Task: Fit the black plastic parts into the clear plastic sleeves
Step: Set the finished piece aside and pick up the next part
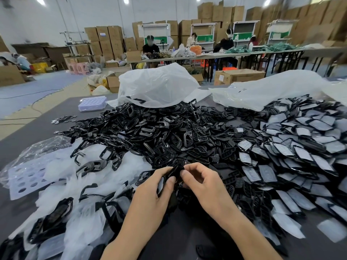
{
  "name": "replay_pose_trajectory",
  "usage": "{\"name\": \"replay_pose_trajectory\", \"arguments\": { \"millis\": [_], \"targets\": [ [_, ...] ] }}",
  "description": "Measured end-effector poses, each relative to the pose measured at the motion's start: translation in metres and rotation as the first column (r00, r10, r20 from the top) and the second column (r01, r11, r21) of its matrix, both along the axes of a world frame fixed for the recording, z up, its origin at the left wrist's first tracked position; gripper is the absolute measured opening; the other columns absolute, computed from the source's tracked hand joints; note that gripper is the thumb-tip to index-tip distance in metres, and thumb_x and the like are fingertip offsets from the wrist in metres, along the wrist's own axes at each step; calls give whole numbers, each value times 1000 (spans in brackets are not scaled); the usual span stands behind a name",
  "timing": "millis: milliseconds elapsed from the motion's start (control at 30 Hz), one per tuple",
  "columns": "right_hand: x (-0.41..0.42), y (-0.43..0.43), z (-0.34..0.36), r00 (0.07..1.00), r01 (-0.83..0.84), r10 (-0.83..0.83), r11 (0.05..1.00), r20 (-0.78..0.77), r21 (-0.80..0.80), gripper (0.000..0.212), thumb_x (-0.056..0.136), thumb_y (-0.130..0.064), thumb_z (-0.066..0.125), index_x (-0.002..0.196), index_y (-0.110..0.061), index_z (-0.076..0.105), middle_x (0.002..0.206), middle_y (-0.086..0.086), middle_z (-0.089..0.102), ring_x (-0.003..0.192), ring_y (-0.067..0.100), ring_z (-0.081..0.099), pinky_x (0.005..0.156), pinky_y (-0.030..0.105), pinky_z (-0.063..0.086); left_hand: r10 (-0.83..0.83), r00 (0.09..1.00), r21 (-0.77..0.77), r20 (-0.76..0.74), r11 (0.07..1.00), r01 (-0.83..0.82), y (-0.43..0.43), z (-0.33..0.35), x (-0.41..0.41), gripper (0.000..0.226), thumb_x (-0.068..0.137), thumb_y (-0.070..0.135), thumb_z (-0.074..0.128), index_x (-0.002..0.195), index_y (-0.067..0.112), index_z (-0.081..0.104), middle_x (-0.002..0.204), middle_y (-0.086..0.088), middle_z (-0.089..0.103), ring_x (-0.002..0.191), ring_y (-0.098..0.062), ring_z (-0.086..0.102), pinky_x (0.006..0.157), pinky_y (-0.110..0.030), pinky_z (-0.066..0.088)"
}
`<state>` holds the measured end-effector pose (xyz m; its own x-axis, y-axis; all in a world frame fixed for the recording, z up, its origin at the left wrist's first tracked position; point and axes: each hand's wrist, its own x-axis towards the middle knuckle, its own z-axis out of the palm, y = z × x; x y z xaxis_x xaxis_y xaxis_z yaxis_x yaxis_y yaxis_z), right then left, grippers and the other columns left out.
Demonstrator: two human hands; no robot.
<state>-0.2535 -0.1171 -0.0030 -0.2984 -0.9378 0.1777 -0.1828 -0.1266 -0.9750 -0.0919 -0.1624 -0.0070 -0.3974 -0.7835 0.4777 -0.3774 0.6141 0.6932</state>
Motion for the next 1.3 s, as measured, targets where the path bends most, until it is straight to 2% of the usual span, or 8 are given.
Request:
{"name": "replay_pose_trajectory", "arguments": {
  "millis": [200, 333, 500, 733, 833, 900, 1033, 1300],
  "targets": [
    [-5, -3, 1, 986, 70, -72, 997, 152, 19, 6, 97, -22, 67, 94, -22, 72, 78, -8, 75, 70, 6, 71, 65, 14, 52, 113, 992, 51, -62, 993, -110, -4, -7, 0, 32, 93, 48, 52, 126, 48, 51, 110, 30, 60, 108, 3, 58, 86, -20, 48],
    [-7, -2, 2, 982, 98, -104, 994, 159, 45, 6, 96, -25, 68, 94, -23, 73, 79, -7, 76, 72, 8, 72, 66, 14, 53, 157, 988, -87, -7, 984, -157, 3, -3, -1, 43, 95, 47, 49, 137, 45, 38, 127, 29, 41, 125, 5, 43, 86, -11, 40],
    [1, 0, 4, 991, 67, -70, 997, 112, 29, 4, 94, -22, 70, 91, -23, 73, 76, -7, 75, 70, 6, 71, 67, 18, 54, 110, 992, -171, 56, 980, -99, 7, 2, -5, 24, 95, 46, 53, 118, 45, 49, 119, 29, 49, 111, 7, 51, 87, -5, 40],
    [9, -1, 8, 965, -41, 28, 998, 260, 46, 5, 96, -17, 69, 93, -14, 71, 73, -3, 73, 67, 8, 69, 63, 17, 53, 151, 950, 219, -274, 971, -91, 7, 6, -11, 13, 92, 26, 66, 91, 39, 64, 84, 17, 69, 76, 1, 65, 67, -7, 45],
    [7, -3, 11, 903, -17, -5, 999, 430, 47, 9, 98, -15, 64, 90, -13, 67, 82, 2, 75, 71, 13, 70, 65, 24, 57, 195, 787, 477, -585, 867, 141, 5, 12, -13, 8, 97, 22, 62, 93, 23, 69, 93, 1, 75, 86, -11, 69, 76, -23, 55],
    [2, -5, 14, 821, 12, -43, 998, 569, 58, 9, 99, -15, 61, 92, -11, 65, 89, 7, 76, 77, 18, 72, 66, 27, 59, 237, 671, 543, -703, 787, 292, 2, 16, -13, 12, 99, 17, 57, 90, 15, 66, 95, -6, 76, 82, -16, 70, 67, -25, 57],
    [-7, -4, 17, 687, 30, -53, 999, 725, 45, 10, 100, -15, 61, 94, -8, 64, 90, 8, 76, 74, 19, 74, 60, 26, 59, 267, 630, 565, -730, 754, 335, -2, 16, -11, 14, 92, 21, 63, 83, 21, 73, 81, -5, 71, 62, -10, 61, 54, -20, 52],
    [0, -4, 16, 699, -142, 71, 989, 712, 41, 20, 104, -3, 49, 106, 1, 68, 102, 16, 77, 71, 21, 74, 58, 23, 58, 201, 747, 549, -634, 797, 252, 1, 12, -9, 23, 91, 13, 64, 98, 30, 79, 76, 4, 71, 75, -7, 67, 70, -15, 54]
  ]
}}
